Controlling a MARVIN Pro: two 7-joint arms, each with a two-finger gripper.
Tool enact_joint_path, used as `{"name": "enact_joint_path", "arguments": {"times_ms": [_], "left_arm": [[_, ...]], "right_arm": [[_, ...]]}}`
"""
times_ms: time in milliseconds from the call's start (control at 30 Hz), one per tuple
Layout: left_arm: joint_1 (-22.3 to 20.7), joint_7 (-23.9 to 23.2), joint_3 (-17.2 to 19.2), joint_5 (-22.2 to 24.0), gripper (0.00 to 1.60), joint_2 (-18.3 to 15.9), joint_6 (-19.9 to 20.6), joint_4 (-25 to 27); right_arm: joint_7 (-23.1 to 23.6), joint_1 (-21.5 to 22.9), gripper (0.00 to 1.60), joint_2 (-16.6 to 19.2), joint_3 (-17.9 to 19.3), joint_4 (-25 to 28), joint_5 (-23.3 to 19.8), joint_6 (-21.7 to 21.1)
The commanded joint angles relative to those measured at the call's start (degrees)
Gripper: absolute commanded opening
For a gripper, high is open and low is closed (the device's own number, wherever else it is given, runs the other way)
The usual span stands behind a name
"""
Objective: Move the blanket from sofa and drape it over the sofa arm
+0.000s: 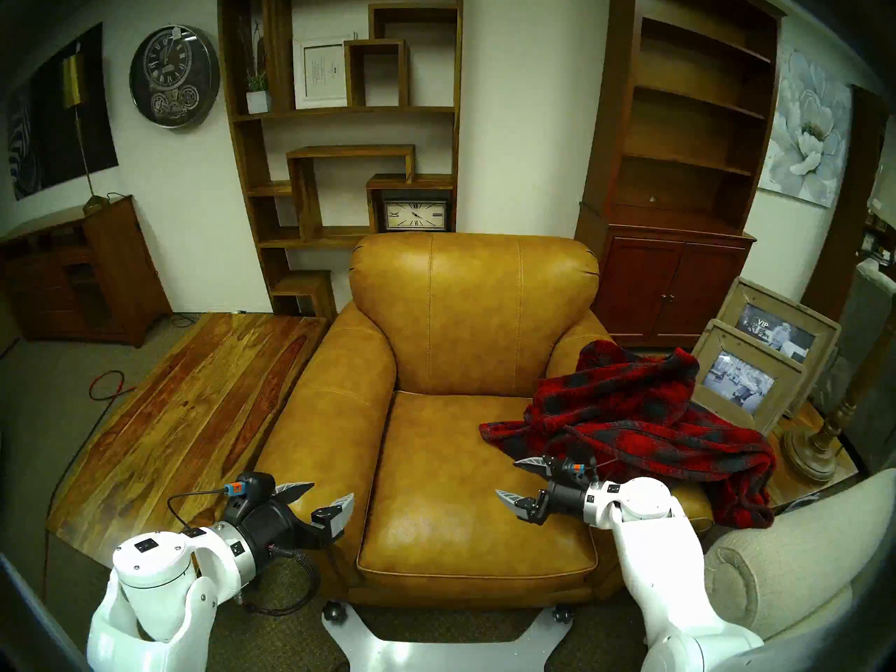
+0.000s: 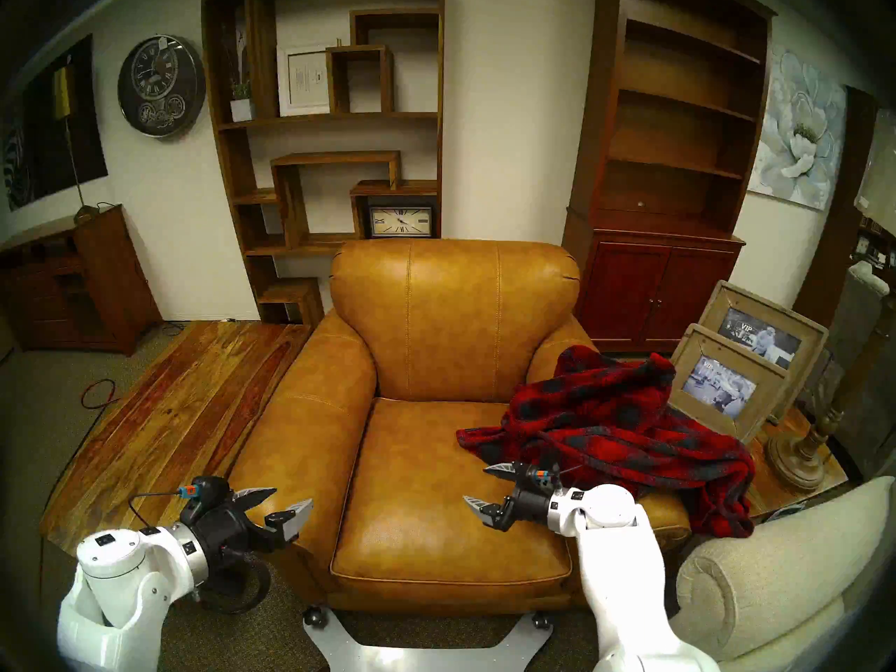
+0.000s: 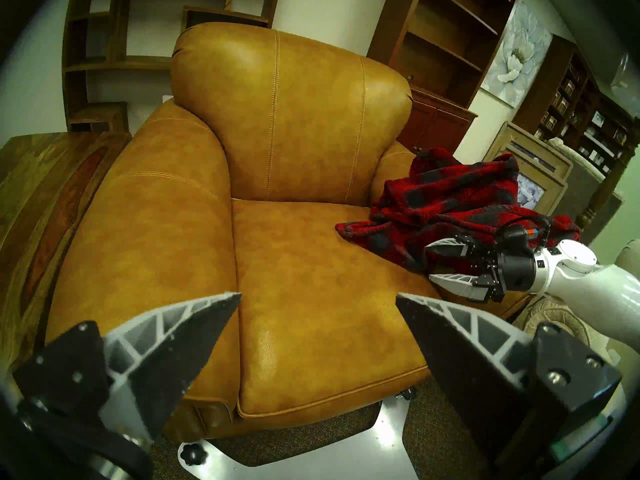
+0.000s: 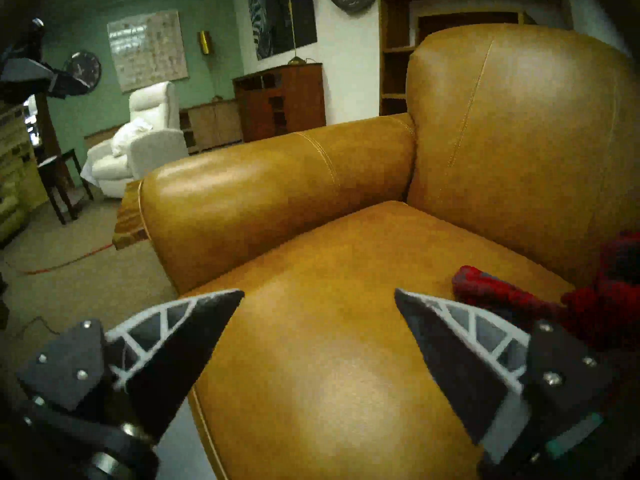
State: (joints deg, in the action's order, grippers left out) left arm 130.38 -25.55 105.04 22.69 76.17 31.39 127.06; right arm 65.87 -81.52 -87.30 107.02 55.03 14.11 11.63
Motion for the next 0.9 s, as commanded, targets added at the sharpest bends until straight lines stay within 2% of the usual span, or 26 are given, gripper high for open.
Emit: {"name": "enact_joint_path", "arguments": {"times_ms": [0,267,500,733,867], "left_arm": [[-0.16,-0.13,-0.07,0.07,1.60,0.01,-0.11,0.64],[-0.34,-0.23,-0.07,0.00,1.60,0.07,-0.04,0.54],[-0.51,-0.36,-0.07,-0.08,1.60,0.13,0.05,0.46],[-0.62,-0.47,-0.07,-0.16,1.60,0.19,0.11,0.46],[-0.68,-0.53,-0.07,-0.20,1.60,0.22,0.15,0.44]], "right_arm": [[-1.73,-4.24,1.60,-4.39,2.88,0.76,-5.78,-1.08],[-3.95,-8.18,1.60,-4.96,7.34,2.23,-10.59,-0.81],[-3.96,-12.62,1.60,-5.69,11.82,6.27,-16.19,1.12],[-3.75,-15.20,1.60,-6.62,13.59,9.97,-21.40,2.32],[-3.28,-16.44,1.60,-6.50,13.32,12.31,-24.28,2.92]]}}
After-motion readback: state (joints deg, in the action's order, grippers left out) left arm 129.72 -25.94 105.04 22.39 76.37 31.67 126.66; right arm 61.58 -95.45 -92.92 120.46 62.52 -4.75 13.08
